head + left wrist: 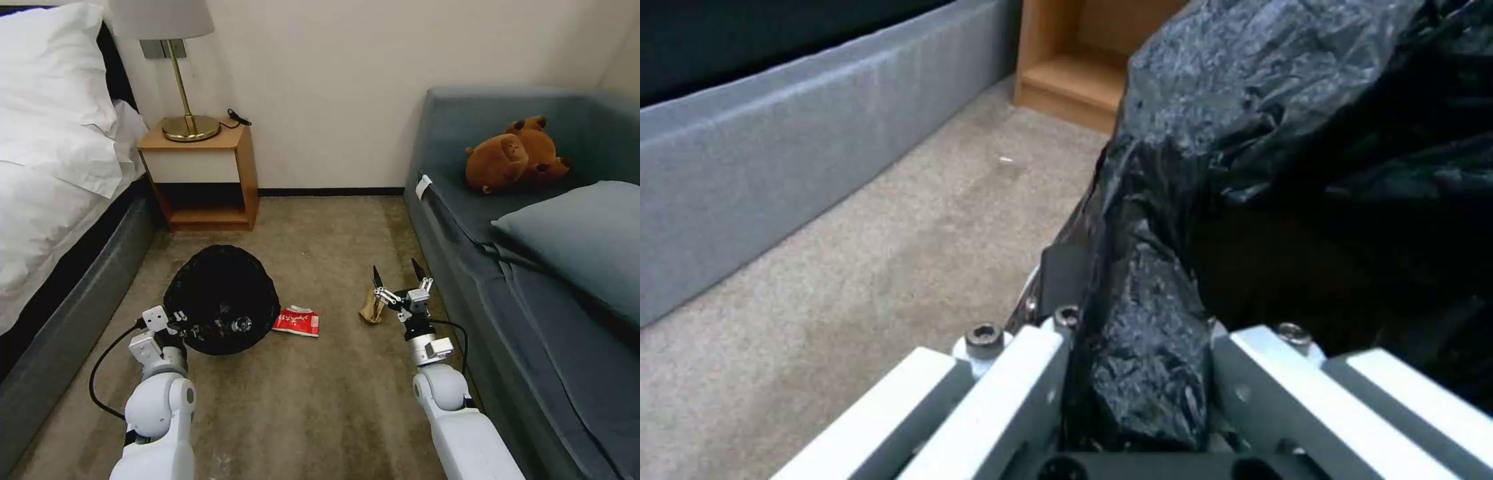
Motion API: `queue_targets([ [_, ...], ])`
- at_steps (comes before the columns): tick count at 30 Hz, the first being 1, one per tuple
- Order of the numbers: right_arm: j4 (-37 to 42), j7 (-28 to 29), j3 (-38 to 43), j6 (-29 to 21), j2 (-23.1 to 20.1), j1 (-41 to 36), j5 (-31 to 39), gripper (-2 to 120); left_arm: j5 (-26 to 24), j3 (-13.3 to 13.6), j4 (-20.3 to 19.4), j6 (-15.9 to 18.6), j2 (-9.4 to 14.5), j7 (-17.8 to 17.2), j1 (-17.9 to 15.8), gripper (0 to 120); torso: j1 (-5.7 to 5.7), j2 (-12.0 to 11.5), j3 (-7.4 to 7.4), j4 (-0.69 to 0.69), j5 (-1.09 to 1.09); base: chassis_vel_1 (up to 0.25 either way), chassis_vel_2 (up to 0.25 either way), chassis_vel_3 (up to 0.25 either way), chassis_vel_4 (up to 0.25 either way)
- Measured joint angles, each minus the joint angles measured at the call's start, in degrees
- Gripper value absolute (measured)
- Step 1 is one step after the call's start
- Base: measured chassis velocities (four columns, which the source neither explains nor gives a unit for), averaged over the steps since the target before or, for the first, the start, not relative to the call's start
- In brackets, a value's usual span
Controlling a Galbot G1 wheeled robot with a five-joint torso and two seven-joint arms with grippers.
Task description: Pick up the trash bin, then pick up the garbage on the floor and place it into the trash bin.
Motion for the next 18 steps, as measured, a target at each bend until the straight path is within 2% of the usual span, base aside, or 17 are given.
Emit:
queue_targets([
  [18,0.24,-0.05,-0.17,-0.01,0.16,-0.52,0.08,98,-0.13,-0.24,-0.56,0.13,0.49,0.00,0.46,2,0.00,0.00,0.00,0.00,0.00,-0.021,0.016,0.026,-0.025],
])
